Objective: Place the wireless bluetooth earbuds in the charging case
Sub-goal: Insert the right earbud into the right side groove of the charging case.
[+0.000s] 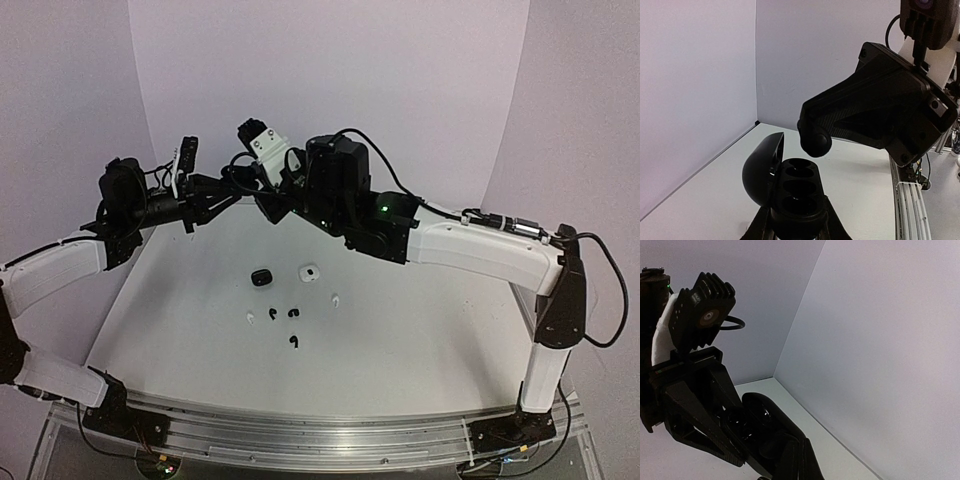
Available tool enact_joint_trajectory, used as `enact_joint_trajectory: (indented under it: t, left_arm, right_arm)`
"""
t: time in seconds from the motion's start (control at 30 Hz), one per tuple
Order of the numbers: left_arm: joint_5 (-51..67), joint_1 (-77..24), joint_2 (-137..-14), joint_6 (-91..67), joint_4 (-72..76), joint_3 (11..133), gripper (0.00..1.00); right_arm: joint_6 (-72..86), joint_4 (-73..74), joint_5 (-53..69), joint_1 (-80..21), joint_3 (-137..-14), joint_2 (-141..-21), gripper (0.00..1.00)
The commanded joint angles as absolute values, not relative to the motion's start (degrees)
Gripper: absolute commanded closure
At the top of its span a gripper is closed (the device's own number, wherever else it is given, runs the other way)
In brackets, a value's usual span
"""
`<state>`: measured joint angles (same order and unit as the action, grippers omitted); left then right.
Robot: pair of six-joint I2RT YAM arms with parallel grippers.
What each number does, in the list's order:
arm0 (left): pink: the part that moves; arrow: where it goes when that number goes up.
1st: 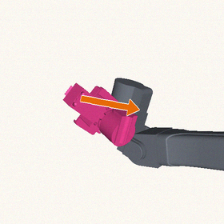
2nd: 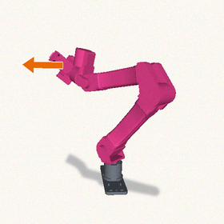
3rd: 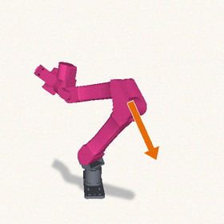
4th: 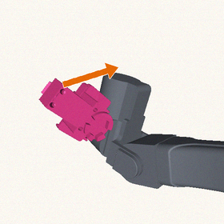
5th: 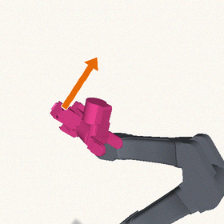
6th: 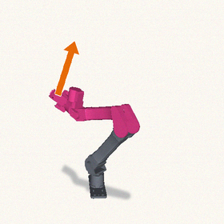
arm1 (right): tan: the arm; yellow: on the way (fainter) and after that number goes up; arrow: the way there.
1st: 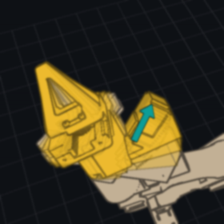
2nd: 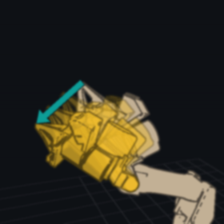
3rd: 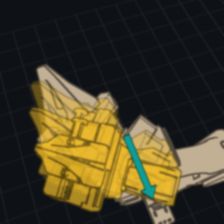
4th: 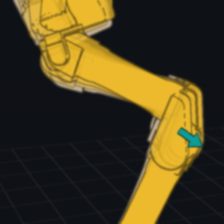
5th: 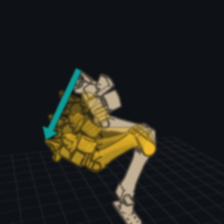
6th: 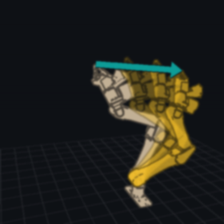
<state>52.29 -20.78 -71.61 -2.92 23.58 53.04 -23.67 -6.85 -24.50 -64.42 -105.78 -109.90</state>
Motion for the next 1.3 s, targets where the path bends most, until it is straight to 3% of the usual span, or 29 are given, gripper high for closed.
enact_joint_trajectory:
  t: [0.0, 1.27]
  left_arm:
    - [52.1, -20.6, -71.7, -4.3, 23.4, 56.1, 1.00]
    - [49.9, -20.7, -72.2, -7.1, 23.1, 58.0, 1.00]
  right_arm:
    - [-24.3, -9.7, -25.9, -64.6, -107.3, -110.3, 1.00]
    - [-34.9, -9.4, -33.4, -67.6, -108.2, -115.0, 1.00]
